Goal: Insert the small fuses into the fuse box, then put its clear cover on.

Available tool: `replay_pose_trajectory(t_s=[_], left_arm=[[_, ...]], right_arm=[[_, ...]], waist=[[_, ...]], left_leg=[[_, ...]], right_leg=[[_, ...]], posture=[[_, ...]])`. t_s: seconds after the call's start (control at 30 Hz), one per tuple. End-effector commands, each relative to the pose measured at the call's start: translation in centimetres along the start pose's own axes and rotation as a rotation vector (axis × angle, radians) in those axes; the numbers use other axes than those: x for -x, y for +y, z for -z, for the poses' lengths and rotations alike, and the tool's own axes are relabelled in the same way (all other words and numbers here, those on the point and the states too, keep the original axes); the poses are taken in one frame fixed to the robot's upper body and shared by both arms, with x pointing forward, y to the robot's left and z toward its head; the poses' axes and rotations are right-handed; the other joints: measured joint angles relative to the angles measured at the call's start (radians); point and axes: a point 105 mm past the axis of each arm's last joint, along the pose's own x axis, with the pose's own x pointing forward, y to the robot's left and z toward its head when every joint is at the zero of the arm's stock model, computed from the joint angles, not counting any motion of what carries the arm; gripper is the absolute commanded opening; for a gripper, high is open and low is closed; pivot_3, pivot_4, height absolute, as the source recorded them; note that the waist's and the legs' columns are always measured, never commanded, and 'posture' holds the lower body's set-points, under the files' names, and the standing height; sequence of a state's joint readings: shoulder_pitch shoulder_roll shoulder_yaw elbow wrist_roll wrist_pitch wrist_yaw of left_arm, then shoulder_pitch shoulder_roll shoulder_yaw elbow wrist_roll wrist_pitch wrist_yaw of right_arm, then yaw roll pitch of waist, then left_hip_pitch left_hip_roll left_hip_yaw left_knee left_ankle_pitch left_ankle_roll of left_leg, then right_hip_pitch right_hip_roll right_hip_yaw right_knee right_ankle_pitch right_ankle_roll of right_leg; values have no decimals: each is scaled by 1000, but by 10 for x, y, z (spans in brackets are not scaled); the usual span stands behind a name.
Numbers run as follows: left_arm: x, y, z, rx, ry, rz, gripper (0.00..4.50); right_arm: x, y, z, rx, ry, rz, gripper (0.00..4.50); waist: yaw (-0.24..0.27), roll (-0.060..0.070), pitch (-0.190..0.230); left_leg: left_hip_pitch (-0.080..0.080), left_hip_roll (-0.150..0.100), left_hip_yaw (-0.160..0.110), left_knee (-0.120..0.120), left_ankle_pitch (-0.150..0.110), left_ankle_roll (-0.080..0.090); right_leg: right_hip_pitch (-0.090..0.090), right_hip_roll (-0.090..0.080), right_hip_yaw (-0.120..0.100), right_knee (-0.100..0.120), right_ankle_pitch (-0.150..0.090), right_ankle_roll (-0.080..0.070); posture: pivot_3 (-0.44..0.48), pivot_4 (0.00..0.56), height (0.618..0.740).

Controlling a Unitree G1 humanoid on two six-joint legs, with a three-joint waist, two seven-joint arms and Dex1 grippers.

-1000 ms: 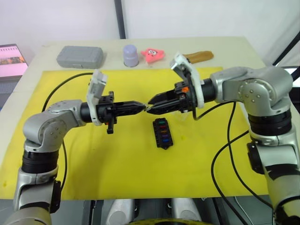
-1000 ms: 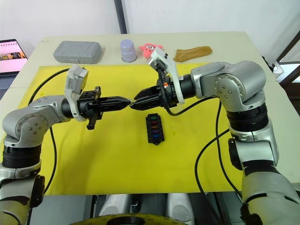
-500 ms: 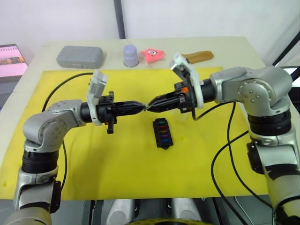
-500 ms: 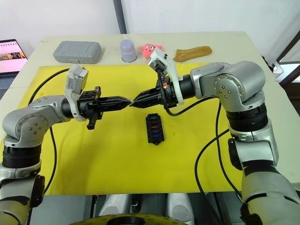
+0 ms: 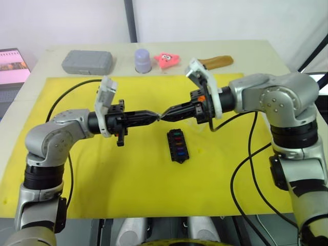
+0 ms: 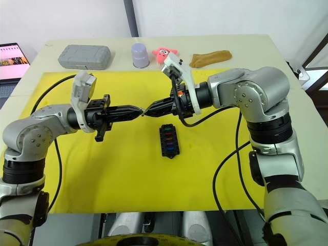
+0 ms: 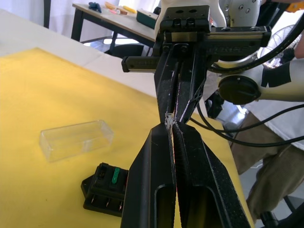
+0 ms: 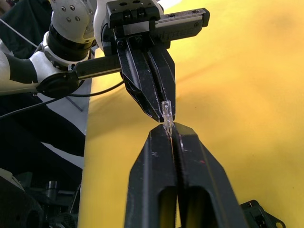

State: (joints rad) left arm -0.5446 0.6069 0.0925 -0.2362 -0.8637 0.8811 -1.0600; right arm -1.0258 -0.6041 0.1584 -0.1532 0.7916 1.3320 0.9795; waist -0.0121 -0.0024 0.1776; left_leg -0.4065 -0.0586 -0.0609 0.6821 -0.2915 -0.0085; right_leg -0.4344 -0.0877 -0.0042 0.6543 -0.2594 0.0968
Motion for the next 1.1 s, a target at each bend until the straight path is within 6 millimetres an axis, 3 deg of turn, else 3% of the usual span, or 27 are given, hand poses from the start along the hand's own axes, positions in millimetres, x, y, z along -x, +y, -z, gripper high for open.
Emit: replay_pose_trajectory(t_s=[0.03,0.53,0.63,0.77,0.83,0.87,0.97,1.1], left_arm=[[-1,-4,-6,-38,-15,10,0],[0,2,2,5,40,-30,0],[0,9,4,-5,79,-77,1023],[1,11,3,-26,74,-92,3055],[7,10,24,-59,166,-98,4122],[9,10,33,-76,207,-97,4445],[11,16,63,-138,315,-121,4445],[-2,21,93,-201,360,-115,4445]], right_arm=[[0,8,-10,51,-13,-17,40],[0,9,-11,54,-14,-18,40],[2,6,-9,89,18,14,0],[5,1,-4,143,63,47,0],[8,-13,8,238,163,114,0],[9,-18,13,275,203,133,0],[12,-36,28,392,326,188,0],[10,-47,36,493,415,183,0]], waist=[[0,0,0],[0,0,0],[0,0,0],[0,0,0],[-1,0,0],[-3,0,0],[-4,0,0],[1,0,0]], left_leg=[[0,0,0,0,0,0],[0,0,0,0,0,0],[0,0,0,0,0,0],[0,0,0,0,0,0],[0,0,0,0,0,0],[0,0,0,0,0,0],[0,0,1,-1,0,0],[0,0,1,0,0,0]], right_leg=[[0,0,0,0,0,0],[0,0,0,0,0,0],[0,0,0,0,0,0],[0,0,0,0,0,0],[0,0,0,0,0,0],[0,0,0,0,0,0],[-1,1,0,0,0,0],[-1,0,0,0,0,0]], posture=[[0,150,731],[0,150,731],[0,150,731],[0,150,731],[0,150,731],[0,150,731],[0,150,731],[0,150,731]])
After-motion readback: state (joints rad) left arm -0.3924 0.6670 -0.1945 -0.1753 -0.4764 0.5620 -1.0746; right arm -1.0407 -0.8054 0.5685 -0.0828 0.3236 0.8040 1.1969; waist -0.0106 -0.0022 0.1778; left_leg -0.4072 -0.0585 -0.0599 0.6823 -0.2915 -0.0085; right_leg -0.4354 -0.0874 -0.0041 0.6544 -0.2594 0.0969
